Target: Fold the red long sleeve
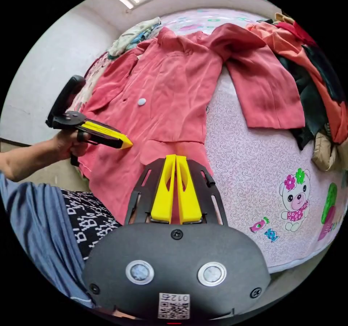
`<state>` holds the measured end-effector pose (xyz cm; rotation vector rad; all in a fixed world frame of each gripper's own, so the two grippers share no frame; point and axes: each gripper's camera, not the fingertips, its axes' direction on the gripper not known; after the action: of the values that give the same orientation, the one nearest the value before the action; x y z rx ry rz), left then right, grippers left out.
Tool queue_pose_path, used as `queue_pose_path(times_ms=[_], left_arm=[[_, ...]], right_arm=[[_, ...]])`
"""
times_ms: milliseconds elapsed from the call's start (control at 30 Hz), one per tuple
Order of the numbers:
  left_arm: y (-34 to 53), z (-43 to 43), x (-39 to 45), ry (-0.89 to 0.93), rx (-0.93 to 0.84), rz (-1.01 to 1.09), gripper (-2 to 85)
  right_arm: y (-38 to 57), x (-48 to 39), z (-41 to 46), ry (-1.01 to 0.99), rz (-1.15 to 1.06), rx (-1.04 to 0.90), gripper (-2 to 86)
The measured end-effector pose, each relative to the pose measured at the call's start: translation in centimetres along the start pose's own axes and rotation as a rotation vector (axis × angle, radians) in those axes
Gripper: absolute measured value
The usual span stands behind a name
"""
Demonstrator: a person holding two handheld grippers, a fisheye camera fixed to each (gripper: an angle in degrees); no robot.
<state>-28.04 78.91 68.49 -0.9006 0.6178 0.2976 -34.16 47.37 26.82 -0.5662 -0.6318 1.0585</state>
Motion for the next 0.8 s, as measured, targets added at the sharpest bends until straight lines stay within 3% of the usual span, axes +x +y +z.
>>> queue_pose_path(times_ms=[67, 133, 233, 267, 333, 500, 667, 800], left_arm=[[0.2, -2.6, 1.2, 0.082, 0.152, 0.025, 0.4], [-1.0, -2.7, 2.8, 0.156, 0.196, 0.078, 0.4], [-4.0, 1.1, 5.3, 0.157, -0.017, 0.175, 0.4], [-4.3, 2.4, 5.9, 0.061, -0.078, 0.196, 0.4], [-4.1, 3.2, 6.0, 0.034, -0.111, 0.197, 0.4], [-4.0, -2.4, 4.8, 0.092, 0.088, 0.152, 0.4], [-6.9, -11.2, -0.6, -0.063, 0.309, 0.017, 0.4], [-8.2, -14.8, -3.3, -0.202, 0.325, -0.038, 0.3]], right_arm=[[0.6, 1.8, -0.8, 0.031, -0.024, -0.014, 0.0], [0.6, 3.7, 1.0, 0.049, -0.045, -0.124, 0.1], [-0.5, 7.0, -1.0, 0.002, -0.027, -0.09, 0.5], [-1.2, 8.4, -3.3, 0.056, -0.015, -0.012, 0.8], [-2.2, 11.5, -6.4, 0.162, 0.036, 0.093, 1.8], [-5.7, 23.4, -7.6, 0.197, 0.178, 0.109, 7.3], [-9.3, 28.8, -5.7, 0.193, 0.136, 0.094, 8.9], [-11.1, 28.5, -4.8, 0.195, 0.105, 0.1, 9.2]])
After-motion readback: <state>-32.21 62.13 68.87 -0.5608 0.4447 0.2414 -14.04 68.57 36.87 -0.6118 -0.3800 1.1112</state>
